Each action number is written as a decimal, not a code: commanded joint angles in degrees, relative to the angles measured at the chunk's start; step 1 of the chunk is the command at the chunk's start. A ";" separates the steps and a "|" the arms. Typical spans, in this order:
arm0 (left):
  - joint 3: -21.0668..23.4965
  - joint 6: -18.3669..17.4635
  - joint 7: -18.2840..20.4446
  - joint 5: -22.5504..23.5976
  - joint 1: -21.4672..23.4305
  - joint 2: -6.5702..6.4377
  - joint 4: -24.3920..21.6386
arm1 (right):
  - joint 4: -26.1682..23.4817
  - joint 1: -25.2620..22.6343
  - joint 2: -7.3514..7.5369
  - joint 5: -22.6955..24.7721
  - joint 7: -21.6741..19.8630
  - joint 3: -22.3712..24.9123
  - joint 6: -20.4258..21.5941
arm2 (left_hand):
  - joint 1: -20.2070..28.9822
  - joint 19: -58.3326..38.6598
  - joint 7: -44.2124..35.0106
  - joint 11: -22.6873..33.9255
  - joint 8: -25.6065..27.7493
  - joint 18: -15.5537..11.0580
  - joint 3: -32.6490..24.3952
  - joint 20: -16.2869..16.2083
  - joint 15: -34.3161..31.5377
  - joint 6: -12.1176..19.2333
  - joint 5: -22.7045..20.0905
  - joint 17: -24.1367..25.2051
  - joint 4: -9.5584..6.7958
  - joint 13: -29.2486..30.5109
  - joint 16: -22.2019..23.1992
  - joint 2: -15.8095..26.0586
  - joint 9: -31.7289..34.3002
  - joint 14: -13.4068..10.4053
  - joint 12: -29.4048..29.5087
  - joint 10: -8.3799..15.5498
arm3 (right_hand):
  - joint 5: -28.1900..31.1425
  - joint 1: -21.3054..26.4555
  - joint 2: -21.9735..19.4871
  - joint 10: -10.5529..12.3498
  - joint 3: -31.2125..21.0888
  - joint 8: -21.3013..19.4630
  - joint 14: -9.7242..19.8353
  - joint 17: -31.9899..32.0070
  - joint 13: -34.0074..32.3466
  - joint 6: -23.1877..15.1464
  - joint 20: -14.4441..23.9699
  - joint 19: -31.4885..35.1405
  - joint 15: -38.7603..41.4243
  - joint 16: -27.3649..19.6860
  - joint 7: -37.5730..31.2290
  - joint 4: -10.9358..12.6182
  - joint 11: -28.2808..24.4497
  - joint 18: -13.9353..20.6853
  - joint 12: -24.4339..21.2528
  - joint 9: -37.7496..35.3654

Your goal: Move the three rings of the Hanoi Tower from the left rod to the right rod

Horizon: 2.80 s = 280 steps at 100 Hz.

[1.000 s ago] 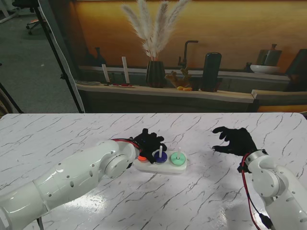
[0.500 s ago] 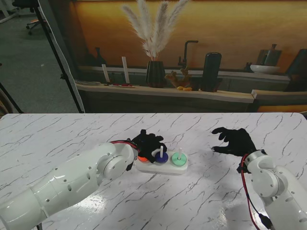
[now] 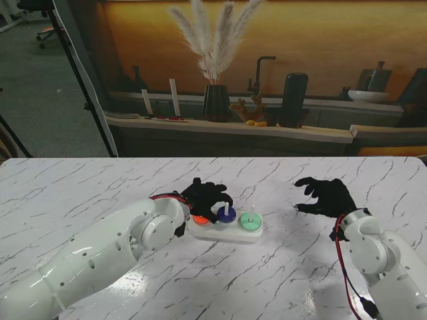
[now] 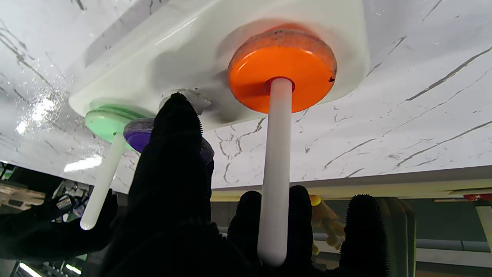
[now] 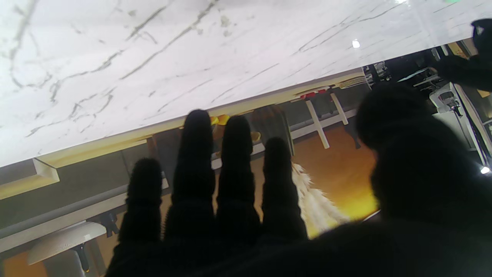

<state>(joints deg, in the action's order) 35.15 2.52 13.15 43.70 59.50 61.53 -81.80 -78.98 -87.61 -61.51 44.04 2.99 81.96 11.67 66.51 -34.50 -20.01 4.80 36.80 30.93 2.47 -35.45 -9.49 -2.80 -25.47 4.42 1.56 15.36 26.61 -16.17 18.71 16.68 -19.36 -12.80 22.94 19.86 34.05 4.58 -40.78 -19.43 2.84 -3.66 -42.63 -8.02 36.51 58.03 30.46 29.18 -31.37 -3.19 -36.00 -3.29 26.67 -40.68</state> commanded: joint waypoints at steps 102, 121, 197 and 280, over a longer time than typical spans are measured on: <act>9.16 2.54 3.39 -3.79 5.23 -0.14 -7.65 | 0.44 0.16 -0.26 -0.17 -0.11 -1.26 0.12 | 3.10 0.93 -7.92 0.14 2.92 -0.56 -1.76 0.99 0.29 4.90 -4.68 1.27 0.08 -0.02 0.61 3.87 1.84 -0.08 -0.10 -0.01 | 0.51 0.60 -0.93 0.86 1.11 -0.34 0.28 0.81 -0.43 -1.28 0.01 0.88 0.98 0.77 -0.14 0.95 -0.81 -18.50 0.63 -0.74; 9.38 2.54 3.11 -4.00 5.30 -0.04 -8.17 | 0.39 0.13 -0.26 -0.08 -0.05 -1.18 0.11 | 3.06 1.14 -8.05 0.12 3.15 -0.46 -1.75 0.99 0.31 4.71 -4.86 1.26 0.08 0.00 0.60 3.83 1.97 0.01 -0.11 0.00 | 0.58 0.61 -0.88 0.87 1.13 -0.36 0.32 0.82 -0.46 -1.36 0.01 0.89 0.99 0.77 -0.18 0.95 -0.86 -18.50 0.65 -0.81; 8.53 2.36 3.39 -5.45 3.82 0.27 -9.43 | 0.90 -0.01 -0.23 0.08 -0.08 -0.83 -0.75 | 2.62 1.34 -7.66 0.02 3.21 -0.47 -1.70 0.77 0.38 4.20 -5.11 1.20 0.11 0.15 0.57 3.62 2.19 0.10 -0.08 -0.01 | 0.53 0.76 -0.79 0.81 1.21 -0.38 0.33 0.73 -0.50 -1.38 0.01 0.90 1.04 0.77 -0.27 0.95 -0.92 -18.49 0.65 -0.84; 0.33 2.87 1.36 -10.12 -2.38 2.38 -5.81 | 1.45 -0.42 -0.10 1.23 0.39 1.48 -1.08 | 2.62 1.37 -7.67 0.17 3.31 -0.36 -1.79 0.58 0.18 4.10 -5.25 1.03 0.01 0.46 0.67 3.57 2.55 0.20 -0.19 0.13 | 0.48 0.95 -0.75 0.97 1.25 -0.39 0.39 0.73 -0.57 -1.48 0.02 0.88 1.12 0.79 -0.47 0.96 -0.99 -18.53 0.65 -0.82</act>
<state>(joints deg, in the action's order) 35.88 6.26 14.09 34.00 57.42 63.20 -87.91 -77.50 -87.69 -61.43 45.16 3.21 83.46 10.35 66.46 -34.49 -20.54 5.45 36.80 30.92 2.47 -35.43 -9.49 -2.21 -25.47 4.66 1.56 15.38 26.61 -16.18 21.10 16.68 -19.37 -12.73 22.94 20.41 33.95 4.58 -40.20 -19.43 2.84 -3.66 -42.63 -8.02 36.51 58.03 30.47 29.18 -31.37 -3.19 -36.00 -3.29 26.67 -40.68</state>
